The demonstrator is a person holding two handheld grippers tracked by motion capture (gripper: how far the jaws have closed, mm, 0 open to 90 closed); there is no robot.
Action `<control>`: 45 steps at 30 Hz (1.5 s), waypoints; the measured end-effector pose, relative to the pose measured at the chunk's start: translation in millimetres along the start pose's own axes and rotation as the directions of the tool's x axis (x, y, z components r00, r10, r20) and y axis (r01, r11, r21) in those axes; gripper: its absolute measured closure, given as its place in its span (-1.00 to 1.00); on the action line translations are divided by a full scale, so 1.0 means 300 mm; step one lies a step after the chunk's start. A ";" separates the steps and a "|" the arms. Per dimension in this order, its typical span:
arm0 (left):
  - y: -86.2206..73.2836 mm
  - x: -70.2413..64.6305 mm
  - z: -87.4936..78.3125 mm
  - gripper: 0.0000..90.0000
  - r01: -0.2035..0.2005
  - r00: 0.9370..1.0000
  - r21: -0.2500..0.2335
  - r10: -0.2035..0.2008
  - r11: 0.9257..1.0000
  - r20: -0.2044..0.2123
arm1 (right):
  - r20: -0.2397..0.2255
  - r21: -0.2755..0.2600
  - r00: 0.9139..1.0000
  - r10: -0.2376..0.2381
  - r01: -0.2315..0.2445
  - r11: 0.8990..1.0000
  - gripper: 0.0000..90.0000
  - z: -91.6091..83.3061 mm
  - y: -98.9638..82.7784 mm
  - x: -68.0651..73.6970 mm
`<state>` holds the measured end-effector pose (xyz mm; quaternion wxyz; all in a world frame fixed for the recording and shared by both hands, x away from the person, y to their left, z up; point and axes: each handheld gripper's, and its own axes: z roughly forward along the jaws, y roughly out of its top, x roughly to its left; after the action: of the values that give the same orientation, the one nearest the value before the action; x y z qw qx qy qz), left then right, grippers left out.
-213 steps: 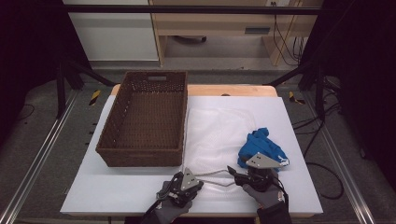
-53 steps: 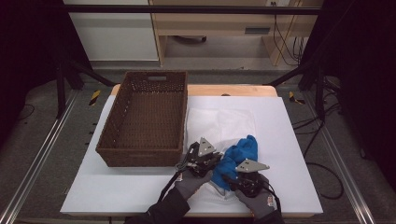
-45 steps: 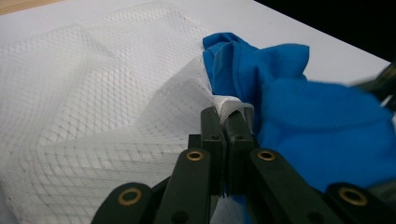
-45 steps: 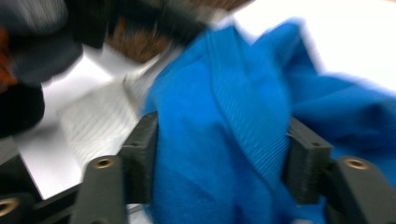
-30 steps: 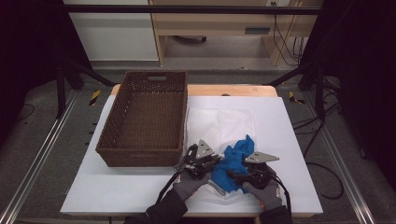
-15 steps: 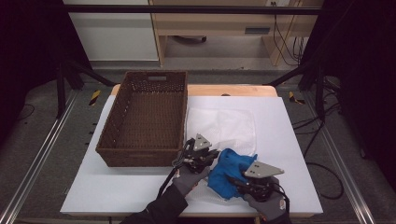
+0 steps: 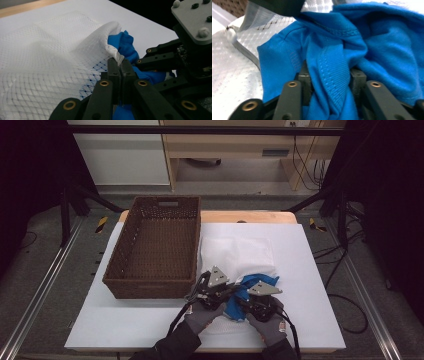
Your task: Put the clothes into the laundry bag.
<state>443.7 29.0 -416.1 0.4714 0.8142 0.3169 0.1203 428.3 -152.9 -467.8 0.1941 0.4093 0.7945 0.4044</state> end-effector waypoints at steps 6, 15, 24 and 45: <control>-0.027 0.020 0.005 0.97 0.022 1.000 0.002 -0.022 1.000 -0.001 | -0.083 -0.057 0.996 -0.017 0.013 0.998 -0.02 -0.056 -0.017 -0.007; -0.027 0.017 0.001 0.97 0.015 1.000 0.002 -0.015 1.000 -0.003 | -0.010 -0.187 1.000 -0.008 0.006 0.982 -0.51 -0.184 -0.018 -0.087; -0.030 0.026 0.000 0.97 0.023 1.000 0.002 -0.023 1.000 0.002 | -0.135 -0.059 0.990 0.031 -0.039 0.997 0.36 -0.050 -0.019 -0.112; 0.019 -0.023 -0.049 0.97 -0.013 1.000 -0.065 0.014 0.998 0.019 | -0.108 -0.058 0.992 -0.069 0.063 0.996 0.73 -0.038 0.032 0.018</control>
<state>433.2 32.8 -402.7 0.4998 0.8018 0.3027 0.1257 422.7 -150.7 -453.2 0.1743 0.3544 0.8059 0.4410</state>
